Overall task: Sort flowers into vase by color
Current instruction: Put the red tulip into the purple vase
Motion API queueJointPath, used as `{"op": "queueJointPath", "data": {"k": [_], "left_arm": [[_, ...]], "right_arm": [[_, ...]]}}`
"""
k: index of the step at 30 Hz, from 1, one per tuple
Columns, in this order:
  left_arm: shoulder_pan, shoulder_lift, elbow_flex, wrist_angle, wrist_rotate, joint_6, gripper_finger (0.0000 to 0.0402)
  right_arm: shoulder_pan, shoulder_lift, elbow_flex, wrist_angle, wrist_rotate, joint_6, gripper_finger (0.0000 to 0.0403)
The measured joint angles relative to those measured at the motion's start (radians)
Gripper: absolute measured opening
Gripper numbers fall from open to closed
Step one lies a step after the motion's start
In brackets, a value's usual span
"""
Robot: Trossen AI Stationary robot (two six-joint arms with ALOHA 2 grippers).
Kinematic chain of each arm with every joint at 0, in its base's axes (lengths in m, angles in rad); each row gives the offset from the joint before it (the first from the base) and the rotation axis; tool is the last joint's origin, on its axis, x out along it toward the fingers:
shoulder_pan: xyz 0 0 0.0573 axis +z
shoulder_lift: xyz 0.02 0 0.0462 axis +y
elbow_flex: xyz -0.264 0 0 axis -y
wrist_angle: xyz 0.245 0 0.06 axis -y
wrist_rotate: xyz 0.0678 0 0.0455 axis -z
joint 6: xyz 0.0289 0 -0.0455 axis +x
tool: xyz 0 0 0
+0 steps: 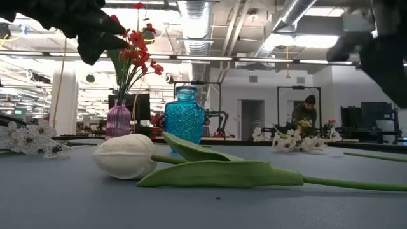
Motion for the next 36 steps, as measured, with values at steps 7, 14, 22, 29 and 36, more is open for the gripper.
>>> {"op": "queueJointPath", "data": {"k": [7,14,22,29,36], "left_arm": [[0.0,0.0,0.0,0.041,-0.014,-0.044,0.0147],[0.0,0.0,0.0,0.043,-0.024,-0.103,0.0147],[0.0,0.0,0.0,0.042,-0.065,-0.127,0.0147],[0.0,0.0,0.0,0.04,-0.098,-0.159,0.0147],[0.0,0.0,0.0,0.049,-0.142,-0.169,0.0147]], "right_arm": [[0.017,0.0,-0.141,0.147,0.0,-0.001,0.0197],[0.016,0.0,-0.25,0.292,0.0,-0.013,0.0191],[0.018,-0.005,-0.342,0.378,-0.001,-0.042,0.0186],[0.018,-0.006,-0.374,0.424,-0.009,-0.086,0.01],[0.014,-0.005,-0.371,0.42,-0.031,-0.066,0.0015]]}}
